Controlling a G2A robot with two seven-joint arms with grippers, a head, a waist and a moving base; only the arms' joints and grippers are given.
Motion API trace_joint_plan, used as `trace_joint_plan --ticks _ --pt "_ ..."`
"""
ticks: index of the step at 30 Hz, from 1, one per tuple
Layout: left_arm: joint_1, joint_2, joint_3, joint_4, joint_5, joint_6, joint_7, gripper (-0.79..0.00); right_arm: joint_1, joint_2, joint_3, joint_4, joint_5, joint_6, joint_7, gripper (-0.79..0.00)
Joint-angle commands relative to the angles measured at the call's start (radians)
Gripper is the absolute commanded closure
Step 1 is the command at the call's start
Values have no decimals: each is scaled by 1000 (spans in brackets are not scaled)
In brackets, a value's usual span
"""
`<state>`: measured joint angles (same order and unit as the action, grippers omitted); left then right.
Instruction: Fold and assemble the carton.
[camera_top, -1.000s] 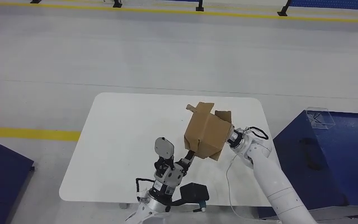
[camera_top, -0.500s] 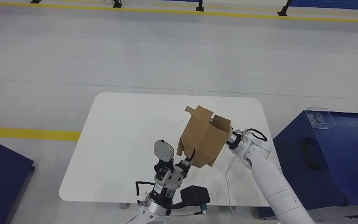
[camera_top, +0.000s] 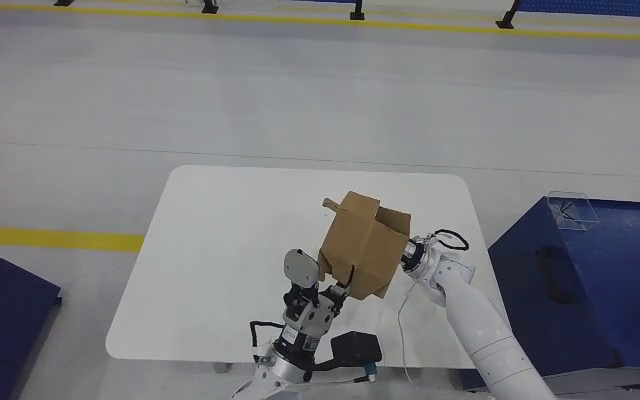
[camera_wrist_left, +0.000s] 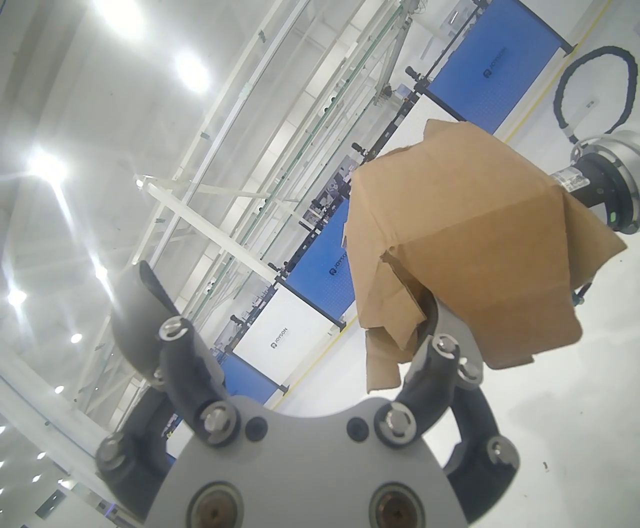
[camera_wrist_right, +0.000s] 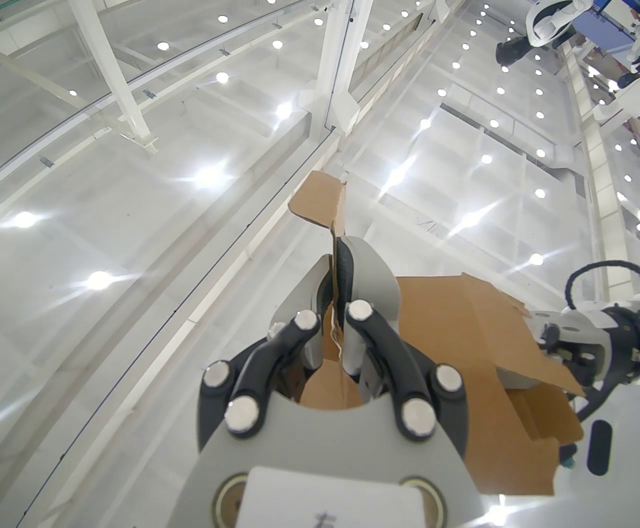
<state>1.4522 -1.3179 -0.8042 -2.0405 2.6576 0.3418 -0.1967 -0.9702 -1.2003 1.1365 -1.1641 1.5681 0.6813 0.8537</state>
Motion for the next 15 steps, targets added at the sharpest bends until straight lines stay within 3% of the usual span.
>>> trace_joint_plan --ticks 1,5,13,15 --pt "0 -3 1 -1 -2 -2 -3 -742 -1 -1 -2 0 -5 1 4 0" --pt "0 -10 -3 0 -4 -4 -9 -699 0 -3 -3 1 -10 8 12 0" --pt "-4 -20 -7 19 22 -32 -14 -782 6 -8 -6 5 -2 48 14 0" --pt "-5 -23 -5 22 22 -40 -15 -730 5 -9 -8 3 -8 49 17 0"
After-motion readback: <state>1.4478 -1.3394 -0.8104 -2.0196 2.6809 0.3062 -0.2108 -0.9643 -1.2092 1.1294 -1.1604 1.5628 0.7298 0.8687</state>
